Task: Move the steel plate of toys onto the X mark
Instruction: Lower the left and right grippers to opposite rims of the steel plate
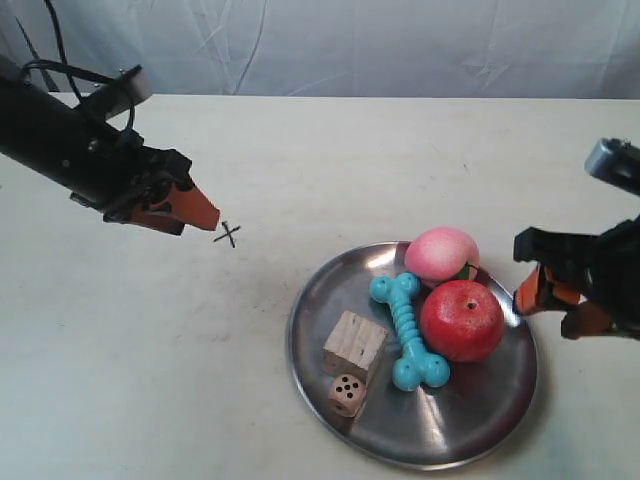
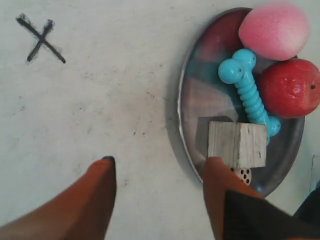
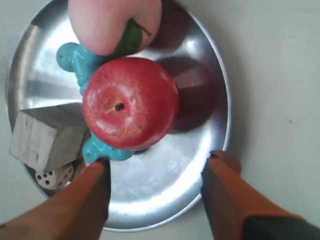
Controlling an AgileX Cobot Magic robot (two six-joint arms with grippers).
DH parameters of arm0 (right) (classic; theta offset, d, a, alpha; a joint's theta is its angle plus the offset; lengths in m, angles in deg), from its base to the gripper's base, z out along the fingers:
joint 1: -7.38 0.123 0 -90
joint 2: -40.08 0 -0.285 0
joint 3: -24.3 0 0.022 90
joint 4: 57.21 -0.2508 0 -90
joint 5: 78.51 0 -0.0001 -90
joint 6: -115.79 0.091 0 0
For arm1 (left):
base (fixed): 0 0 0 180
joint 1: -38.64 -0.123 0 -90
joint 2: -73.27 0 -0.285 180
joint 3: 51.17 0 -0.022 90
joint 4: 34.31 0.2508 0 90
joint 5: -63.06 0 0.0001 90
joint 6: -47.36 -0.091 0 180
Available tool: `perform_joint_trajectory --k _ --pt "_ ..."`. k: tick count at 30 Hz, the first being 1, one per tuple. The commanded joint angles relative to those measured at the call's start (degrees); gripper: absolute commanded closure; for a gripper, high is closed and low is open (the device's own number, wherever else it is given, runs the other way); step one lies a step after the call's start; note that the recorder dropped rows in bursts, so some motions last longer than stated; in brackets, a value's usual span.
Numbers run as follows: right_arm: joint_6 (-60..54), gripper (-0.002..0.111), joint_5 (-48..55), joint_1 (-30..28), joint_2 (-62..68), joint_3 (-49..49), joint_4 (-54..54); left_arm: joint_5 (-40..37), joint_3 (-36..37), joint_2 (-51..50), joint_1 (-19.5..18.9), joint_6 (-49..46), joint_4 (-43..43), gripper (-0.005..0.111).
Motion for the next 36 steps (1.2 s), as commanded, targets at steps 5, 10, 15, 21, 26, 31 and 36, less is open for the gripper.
perform_joint_trajectory --k 5,10,15,21,26,31,36 --pt "-1.0 0.054 -6.3 -0.2 -0.3 10.2 -5.0 -0.9 -6.6 -8.9 4.7 -1.6 0.7 0.052" --pt "-1.0 0.054 -8.2 -0.2 -0.3 12.5 -7.5 -1.3 -10.9 -14.3 7.5 -1.6 3.0 0.052" --pt "-1.0 0.054 -9.7 -0.2 -0.2 12.9 -7.6 -1.7 -13.6 -19.2 9.5 -1.7 2.8 0.052" --pt "-0.9 0.054 -11.8 -0.2 -0.2 12.9 -7.8 -1.8 -15.7 -22.5 11.5 -2.3 2.3 0.052" --pt "-0.6 0.054 -12.4 -0.2 -0.2 12.9 -7.8 -1.4 -17.0 -23.8 13.7 -2.3 1.8 0.052" --pt "-0.6 0.054 -13.6 -0.2 -0.1 12.9 -8.1 -0.8 -17.0 -25.7 15.5 -2.3 1.3 0.052" --pt "-0.5 0.054 -15.3 -0.2 2.4 13.1 -8.1 -0.8 -17.0 -27.4 16.6 -2.3 1.3 0.052"
